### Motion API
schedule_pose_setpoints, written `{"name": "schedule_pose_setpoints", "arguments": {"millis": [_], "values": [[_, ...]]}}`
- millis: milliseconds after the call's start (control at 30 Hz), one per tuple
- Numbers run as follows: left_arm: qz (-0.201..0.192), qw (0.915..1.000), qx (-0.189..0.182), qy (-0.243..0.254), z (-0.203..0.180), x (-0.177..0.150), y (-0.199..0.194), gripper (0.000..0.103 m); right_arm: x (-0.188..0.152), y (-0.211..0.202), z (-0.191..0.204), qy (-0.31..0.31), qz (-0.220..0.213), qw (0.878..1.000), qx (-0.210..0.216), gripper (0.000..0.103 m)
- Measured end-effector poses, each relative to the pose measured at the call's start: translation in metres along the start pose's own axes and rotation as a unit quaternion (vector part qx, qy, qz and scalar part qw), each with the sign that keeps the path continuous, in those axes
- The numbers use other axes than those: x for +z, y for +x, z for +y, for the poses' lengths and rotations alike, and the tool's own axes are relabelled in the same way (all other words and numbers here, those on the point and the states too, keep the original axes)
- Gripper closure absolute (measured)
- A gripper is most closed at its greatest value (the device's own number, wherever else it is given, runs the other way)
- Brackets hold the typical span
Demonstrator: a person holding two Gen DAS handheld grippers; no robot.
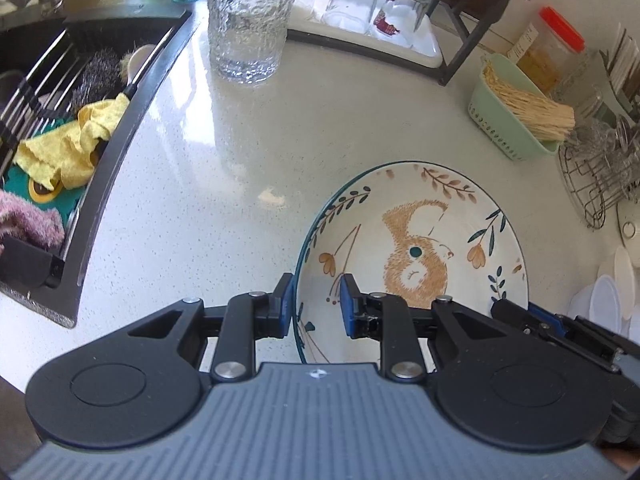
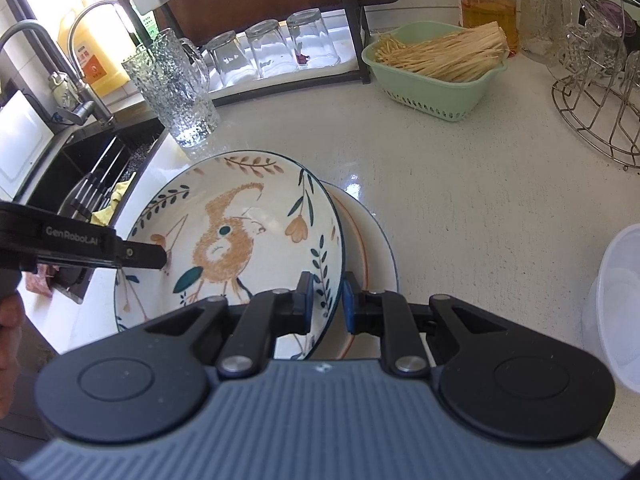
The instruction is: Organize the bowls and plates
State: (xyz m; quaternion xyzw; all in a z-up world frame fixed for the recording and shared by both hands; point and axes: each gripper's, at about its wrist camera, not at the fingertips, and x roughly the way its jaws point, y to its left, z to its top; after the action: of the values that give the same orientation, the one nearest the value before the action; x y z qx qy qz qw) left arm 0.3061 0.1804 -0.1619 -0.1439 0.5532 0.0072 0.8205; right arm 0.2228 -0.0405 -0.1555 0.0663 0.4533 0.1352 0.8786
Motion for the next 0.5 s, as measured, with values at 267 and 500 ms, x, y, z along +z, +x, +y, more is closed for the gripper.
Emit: {"name": "schedule_pose_setpoints", "arguments": {"millis": [267,500], "values": [[0.012,0.9990,-0.015,-0.040,0.009,0.004,-0.006,0.077,-0.002,0.003,-0.001,-0.001,0.000,1.000,0.008,0.085],[0.015,0.9996,-0.007,-0.024,0.005,0.007,-0.011,0.076,-0.001,0.004,-0.004,0.002,0.002,1.000,0.014,0.085]]}}
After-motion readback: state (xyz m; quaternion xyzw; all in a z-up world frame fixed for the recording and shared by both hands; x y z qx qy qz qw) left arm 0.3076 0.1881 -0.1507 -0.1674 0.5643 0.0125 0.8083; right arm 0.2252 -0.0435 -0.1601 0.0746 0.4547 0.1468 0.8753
